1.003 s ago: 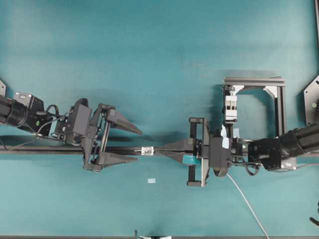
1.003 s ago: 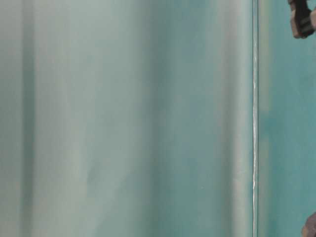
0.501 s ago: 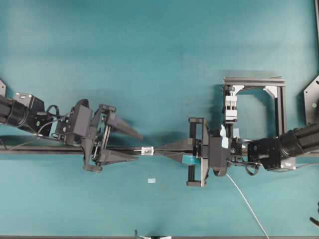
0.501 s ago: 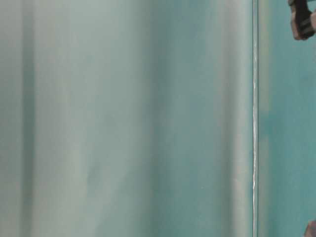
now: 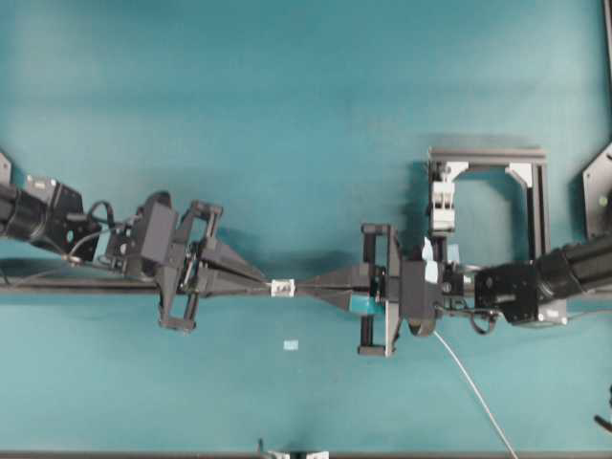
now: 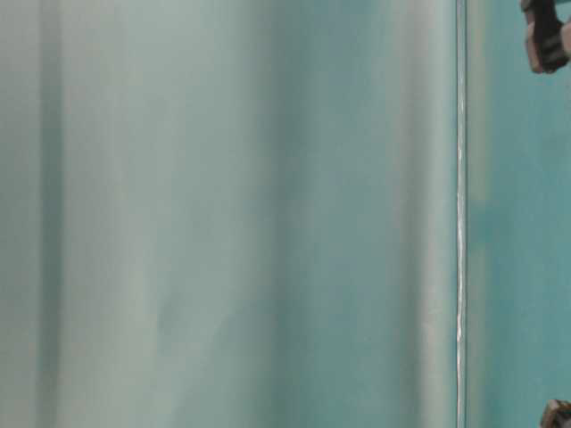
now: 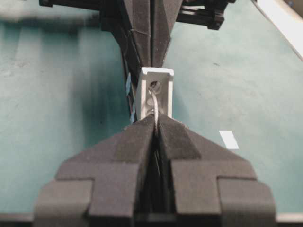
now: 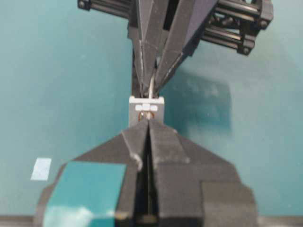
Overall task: Insert the wire through the hole in the metal fitting marked with a red label. (retake)
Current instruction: 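Bring the left gripper to the emerging wire tip and grasp it, then open the right gripper and pull the wire leftward with the left gripper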
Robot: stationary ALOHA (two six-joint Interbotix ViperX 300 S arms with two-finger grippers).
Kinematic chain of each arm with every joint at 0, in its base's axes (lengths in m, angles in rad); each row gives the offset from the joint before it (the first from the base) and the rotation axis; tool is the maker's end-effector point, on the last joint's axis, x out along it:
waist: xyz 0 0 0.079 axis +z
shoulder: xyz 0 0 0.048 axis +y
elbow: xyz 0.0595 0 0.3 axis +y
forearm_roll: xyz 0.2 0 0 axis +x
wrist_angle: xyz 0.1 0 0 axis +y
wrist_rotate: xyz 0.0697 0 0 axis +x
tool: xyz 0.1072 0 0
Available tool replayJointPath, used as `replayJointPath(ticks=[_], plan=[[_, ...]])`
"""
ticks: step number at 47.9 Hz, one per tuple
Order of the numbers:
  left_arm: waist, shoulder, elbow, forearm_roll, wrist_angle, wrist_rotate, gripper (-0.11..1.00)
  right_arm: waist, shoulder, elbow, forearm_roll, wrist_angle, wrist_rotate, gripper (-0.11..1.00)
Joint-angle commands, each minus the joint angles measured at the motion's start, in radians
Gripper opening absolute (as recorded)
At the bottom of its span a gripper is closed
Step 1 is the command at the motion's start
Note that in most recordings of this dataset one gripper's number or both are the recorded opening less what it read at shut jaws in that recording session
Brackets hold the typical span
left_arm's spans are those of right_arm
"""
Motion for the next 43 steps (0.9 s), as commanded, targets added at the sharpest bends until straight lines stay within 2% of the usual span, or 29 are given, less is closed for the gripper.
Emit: replayJointPath(ticks=[1,39,43], plan=[[0.000,-0.025,-0.005,-0.002,0.003,0.002,-0.10,-0.003,-0.012,-0.009,-0.002,0.000,-0.002,0.02],[-0.005,-0.025,-0.006,0.000,0.012,0.002,-0.10,-0.009,-0.015,-0.014,0.008,0.029,0.006,0.02],[-0.006,-0.023,-0.006,0.002,0.014,0.002,-0.10,-0.009,-0.023,-0.009,0.011,0.034,0.008,0.11]])
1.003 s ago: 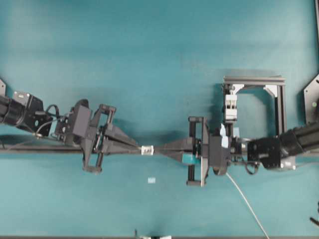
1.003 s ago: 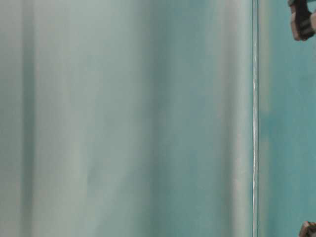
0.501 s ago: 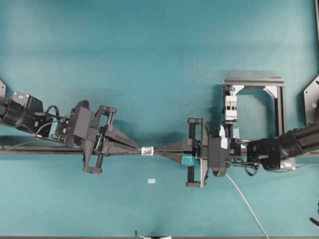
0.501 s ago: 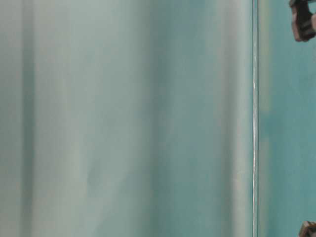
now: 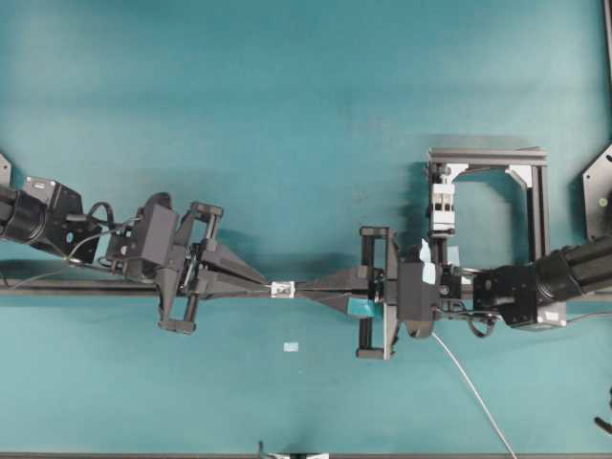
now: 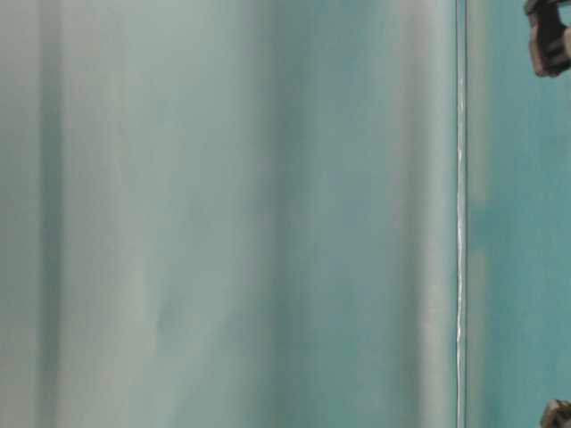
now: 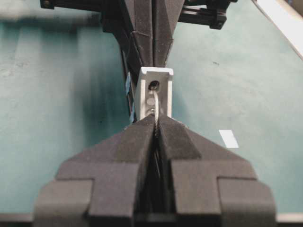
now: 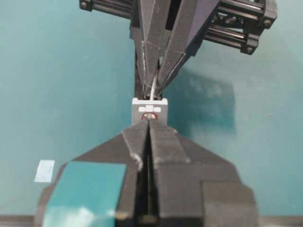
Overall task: Insert the wire through the hole in the metal fitting marked with a red label. (retake)
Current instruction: 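Open the right gripper and pull the wire leftward with the left gripper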
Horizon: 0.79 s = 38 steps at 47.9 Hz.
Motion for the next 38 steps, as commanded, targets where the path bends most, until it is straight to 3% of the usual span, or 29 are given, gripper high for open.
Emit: replayJointPath(ticks=[1,11,38], plan=[[-0.003,-0.021,-0.006,0.003,0.003,0.002,-0.10,-0.008,-0.026,0.000,0.006,0.006,0.003,0.15],[-0.003,-0.028,0.003,0.005,0.003,0.000,-0.10,-0.005,-0.066,0.023,0.003,0.031,0.000,0.73],[-0.003,-0.124,0.058,0.008,0.098,0.002,-0.10,-0.002,-0.083,0.038,0.000,0.034,0.000,0.73]])
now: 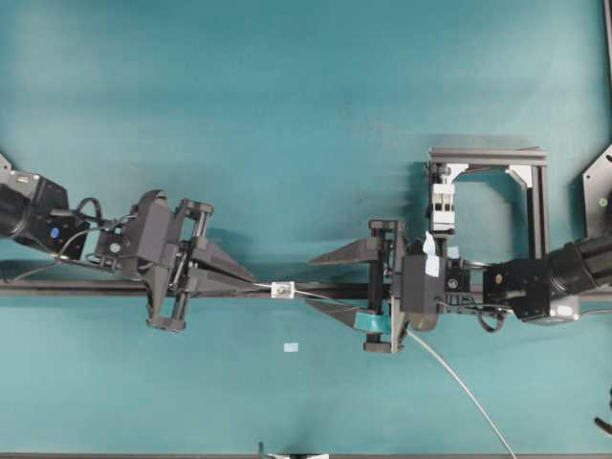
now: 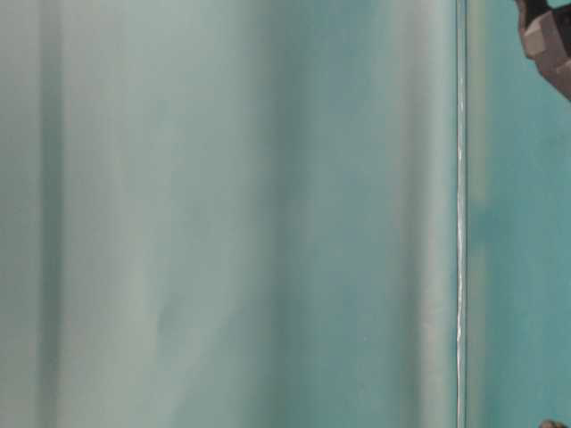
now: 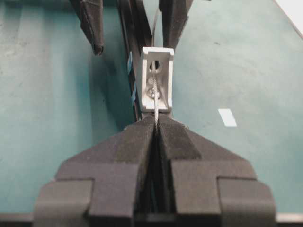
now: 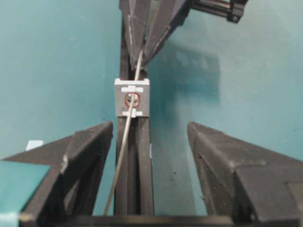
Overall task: Insert the wire through the hole in the metal fitting marked with a red label. (retake)
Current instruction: 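Open the right gripper and pull the wire leftward with the left gripper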
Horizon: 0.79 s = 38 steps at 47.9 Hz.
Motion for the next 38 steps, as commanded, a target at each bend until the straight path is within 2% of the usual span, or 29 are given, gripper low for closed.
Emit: replayJointPath(ticks=[1,38], plan=[[-0.005,-0.058,0.011,0.003,0.023,0.003,-0.10,0.002,-0.035,-0.005,-0.003,-0.003,0.002,0.73],[-0.026,-0.342,0.244,0.003,0.175,0.003,-0.10,0.005,-0.034,-0.008,-0.003,0.014,0.006,0.73]])
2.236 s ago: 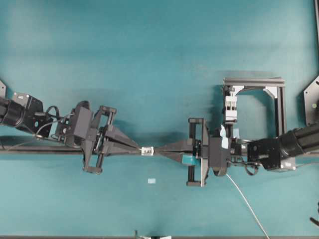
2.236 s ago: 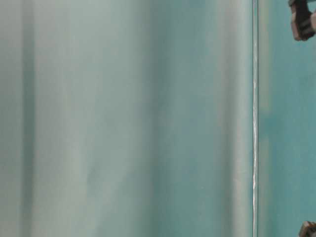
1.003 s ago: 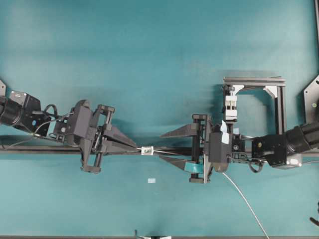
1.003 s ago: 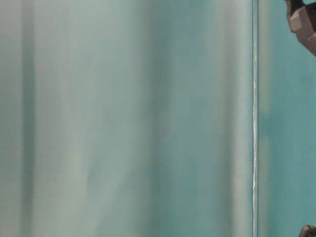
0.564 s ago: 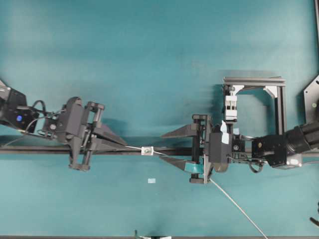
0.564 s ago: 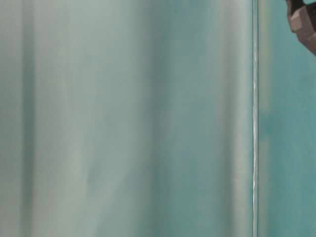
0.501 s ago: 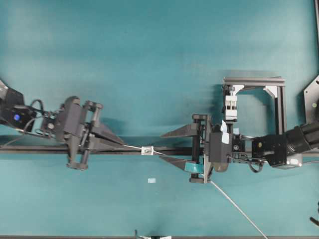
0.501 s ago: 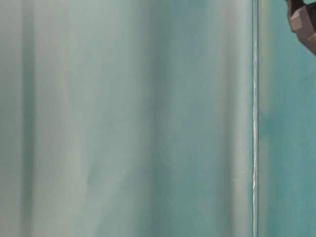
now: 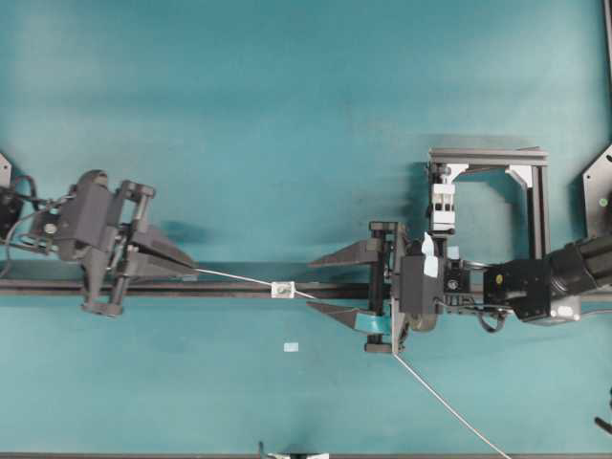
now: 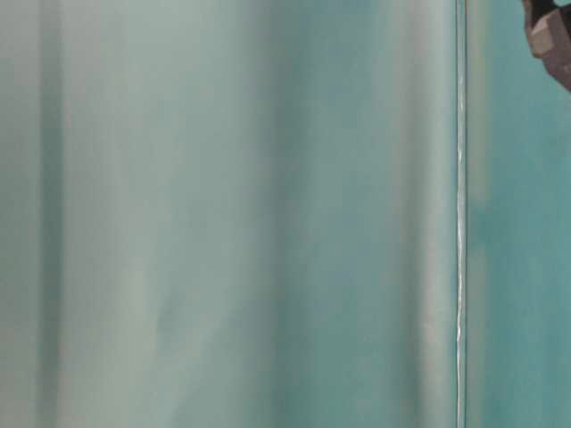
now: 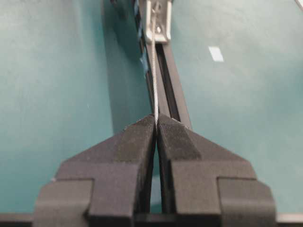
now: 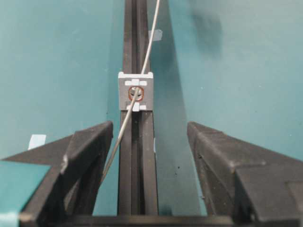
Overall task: Insert the wire through the hole in the metal fitting marked with a red label. (retake)
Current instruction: 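Open the right gripper and pull the wire leftward with the left gripper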
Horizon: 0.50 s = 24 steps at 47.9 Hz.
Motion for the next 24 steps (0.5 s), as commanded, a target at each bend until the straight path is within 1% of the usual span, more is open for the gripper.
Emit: replayJointPath(ticks=[1,12,24], plan=[[-0.012,-0.052,0.011,0.005,0.011,0.002,-0.10,0.003,-0.034,-0.006,-0.003,-0.005,0.002,0.73],[-0.015,-0.132,0.057,0.003,0.049,0.000,-0.10,0.003,-0.035,-0.008,-0.003,-0.005,0.002,0.73],[-0.029,-0.179,0.091,0.005,0.081,-0.005,-0.10,0.003,-0.034,-0.008,-0.005,0.000,0.002,0.73]])
